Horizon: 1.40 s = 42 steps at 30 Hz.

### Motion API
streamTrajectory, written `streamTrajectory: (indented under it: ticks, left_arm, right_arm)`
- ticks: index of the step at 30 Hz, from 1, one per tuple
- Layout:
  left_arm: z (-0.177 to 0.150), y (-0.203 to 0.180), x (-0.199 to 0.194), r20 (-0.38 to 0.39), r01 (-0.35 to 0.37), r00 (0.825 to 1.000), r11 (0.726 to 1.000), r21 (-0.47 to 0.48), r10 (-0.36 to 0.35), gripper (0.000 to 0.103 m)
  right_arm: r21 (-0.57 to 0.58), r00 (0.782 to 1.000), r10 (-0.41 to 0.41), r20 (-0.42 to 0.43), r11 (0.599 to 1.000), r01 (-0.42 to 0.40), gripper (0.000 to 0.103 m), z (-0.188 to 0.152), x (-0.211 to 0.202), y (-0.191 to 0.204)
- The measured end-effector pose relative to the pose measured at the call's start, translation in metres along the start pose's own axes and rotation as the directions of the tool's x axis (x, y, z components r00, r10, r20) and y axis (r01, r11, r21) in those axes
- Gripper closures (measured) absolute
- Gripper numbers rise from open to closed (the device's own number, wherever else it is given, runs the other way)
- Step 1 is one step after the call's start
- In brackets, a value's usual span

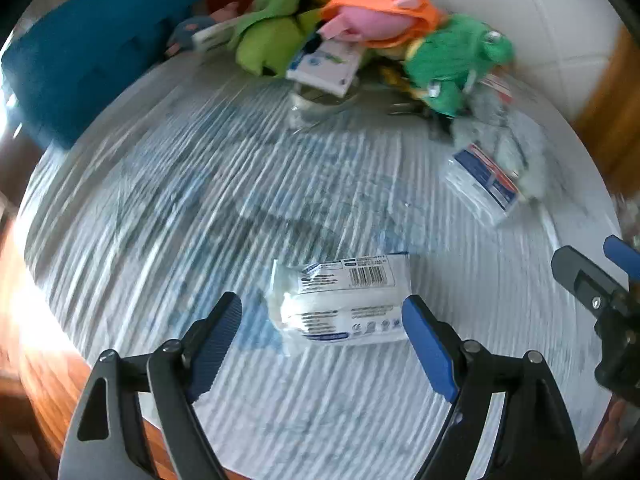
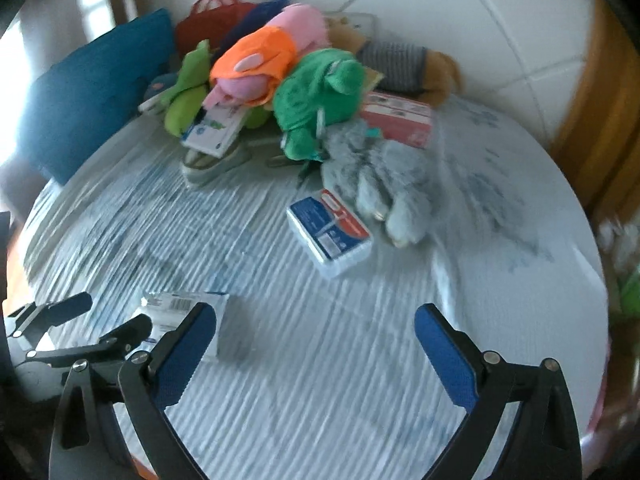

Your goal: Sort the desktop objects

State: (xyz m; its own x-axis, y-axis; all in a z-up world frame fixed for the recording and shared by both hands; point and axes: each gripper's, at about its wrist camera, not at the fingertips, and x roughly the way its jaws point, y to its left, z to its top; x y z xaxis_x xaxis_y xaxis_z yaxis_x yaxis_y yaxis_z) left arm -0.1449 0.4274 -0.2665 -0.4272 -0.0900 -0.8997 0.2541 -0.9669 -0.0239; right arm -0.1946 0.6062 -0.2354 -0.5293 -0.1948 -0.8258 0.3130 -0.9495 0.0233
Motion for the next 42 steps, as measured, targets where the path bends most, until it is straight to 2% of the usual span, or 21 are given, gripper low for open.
streamTrajectory:
  ticks: [3, 5, 7, 11, 17, 20, 25, 26, 27, 28, 32, 34, 38, 40, 42]
  left_arm:
    - [-0.003, -0.013, 0.009, 0.001, -0.061, 0.998, 0.992, -0.108, 0.061, 0.020]
    - [-0.010, -0.023, 0.012, 0.012, -0.099, 0.995, 0.974, -0.203, 0.104, 0.020]
    - [-0.020, -0.034, 0.019, 0.008, -0.134, 0.990, 0.941, -0.312, 0.144, 0.020]
    - [-0.028, -0.051, 0.033, -0.010, -0.181, 0.981, 0.899, -0.399, 0.193, 0.020]
    - [-0.029, -0.057, 0.055, -0.039, -0.249, 0.964, 0.838, -0.485, 0.264, 0.020]
    - [-0.029, -0.055, 0.062, -0.037, -0.261, 0.958, 0.810, -0.525, 0.285, 0.019]
    - [-0.020, -0.050, 0.068, -0.031, -0.271, 0.952, 0.789, -0.551, 0.305, 0.019]
    - [-0.018, -0.051, 0.069, -0.025, -0.271, 0.950, 0.787, -0.555, 0.310, 0.019]
    - [-0.017, -0.051, 0.069, -0.019, -0.272, 0.949, 0.783, -0.559, 0.316, 0.018]
    - [-0.017, -0.051, 0.070, -0.015, -0.273, 0.947, 0.777, -0.567, 0.322, 0.018]
    - [-0.011, -0.058, 0.070, -0.001, -0.257, 0.951, 0.789, -0.558, 0.309, 0.019]
    - [-0.005, -0.061, 0.061, 0.032, -0.254, 0.945, 0.792, -0.555, 0.325, 0.019]
    - [-0.001, -0.057, 0.077, -0.008, -0.274, 0.946, 0.786, -0.554, 0.324, 0.017]
    - [-0.007, -0.054, 0.077, 0.014, -0.268, 0.943, 0.782, -0.562, 0.333, 0.023]
    - [-0.010, -0.052, 0.075, 0.020, -0.266, 0.943, 0.787, -0.557, 0.333, 0.042]
  right_arm:
    - [-0.069, 0.997, 0.073, 0.005, 0.995, -0.073, 0.002, 0.010, 0.019, -0.015]
    - [-0.126, 0.993, 0.120, -0.005, 0.985, -0.120, 0.002, 0.014, 0.032, -0.025]
    - [-0.192, 0.987, 0.161, -0.017, 0.968, -0.161, 0.002, 0.016, 0.042, -0.033]
    - [-0.273, 0.972, 0.235, -0.025, 0.933, -0.233, 0.002, 0.020, 0.060, -0.040]
    - [-0.296, 0.956, 0.289, -0.047, 0.910, -0.289, 0.002, 0.024, 0.093, -0.046]
    - [-0.308, 0.952, 0.301, -0.048, 0.903, -0.301, 0.002, 0.027, 0.108, -0.047]
    - [-0.312, 0.945, 0.321, -0.067, 0.893, -0.325, 0.004, 0.035, 0.128, -0.044]
    - [-0.317, 0.945, 0.319, -0.068, 0.891, -0.324, 0.007, 0.036, 0.131, -0.043]
    - [-0.327, 0.949, 0.308, -0.070, 0.892, -0.314, 0.019, 0.035, 0.135, -0.039]
    - [-0.329, 0.950, 0.304, -0.074, 0.892, -0.311, 0.026, 0.035, 0.138, -0.037]
    - [-0.335, 0.951, 0.306, -0.054, 0.891, -0.306, 0.027, 0.034, 0.141, -0.034]
    - [-0.324, 0.946, 0.321, -0.055, 0.890, -0.321, 0.027, 0.036, 0.141, -0.036]
    - [-0.328, 0.946, 0.321, -0.051, 0.889, -0.320, 0.027, 0.037, 0.143, -0.035]
    - [-0.352, 0.950, 0.309, -0.047, 0.885, -0.305, 0.029, 0.036, 0.143, -0.035]
    - [-0.367, 0.957, 0.287, -0.032, 0.888, -0.278, 0.038, 0.034, 0.142, -0.033]
